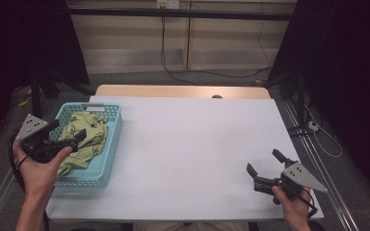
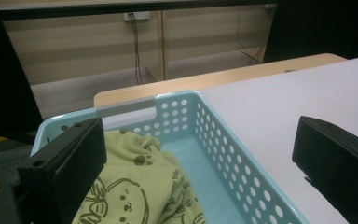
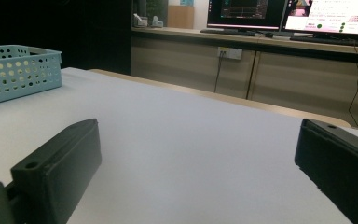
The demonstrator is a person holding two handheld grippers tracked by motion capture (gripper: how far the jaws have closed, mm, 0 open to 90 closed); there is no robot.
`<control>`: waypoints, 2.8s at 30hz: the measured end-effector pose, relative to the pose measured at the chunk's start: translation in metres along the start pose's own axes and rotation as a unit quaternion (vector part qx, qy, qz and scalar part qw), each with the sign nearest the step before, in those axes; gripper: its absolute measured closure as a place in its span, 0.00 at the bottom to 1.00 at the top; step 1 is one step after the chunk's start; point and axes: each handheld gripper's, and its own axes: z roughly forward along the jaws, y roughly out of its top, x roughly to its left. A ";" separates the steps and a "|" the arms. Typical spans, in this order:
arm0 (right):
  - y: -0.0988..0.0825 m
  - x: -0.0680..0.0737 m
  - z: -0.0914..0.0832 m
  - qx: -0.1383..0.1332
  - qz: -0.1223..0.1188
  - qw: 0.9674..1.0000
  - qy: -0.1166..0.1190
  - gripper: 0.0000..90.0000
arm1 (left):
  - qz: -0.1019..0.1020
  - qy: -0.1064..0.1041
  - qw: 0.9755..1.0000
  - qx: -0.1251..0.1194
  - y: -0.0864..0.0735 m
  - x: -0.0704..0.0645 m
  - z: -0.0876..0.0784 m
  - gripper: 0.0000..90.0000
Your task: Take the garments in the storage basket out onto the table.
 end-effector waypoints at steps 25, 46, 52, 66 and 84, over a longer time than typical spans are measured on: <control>0.000 0.000 0.001 0.004 0.000 1.000 0.002 0.00 | 0.042 0.000 0.991 0.127 0.008 0.023 0.038 0.05; 0.000 0.001 0.001 0.002 0.002 1.000 0.006 0.00 | -0.004 -0.006 0.973 0.229 -0.009 0.037 0.087 0.05; -0.001 0.001 0.001 0.003 0.002 1.000 0.006 0.00 | -0.007 -0.003 0.966 0.258 -0.021 0.042 0.097 0.05; -0.001 0.001 0.002 0.004 0.002 1.000 0.012 0.00 | 0.011 -0.012 0.954 0.300 -0.046 0.040 0.113 0.03; -0.001 0.001 0.001 0.003 0.000 1.000 0.017 0.00 | 0.055 0.014 0.948 0.312 -0.062 0.030 0.122 0.00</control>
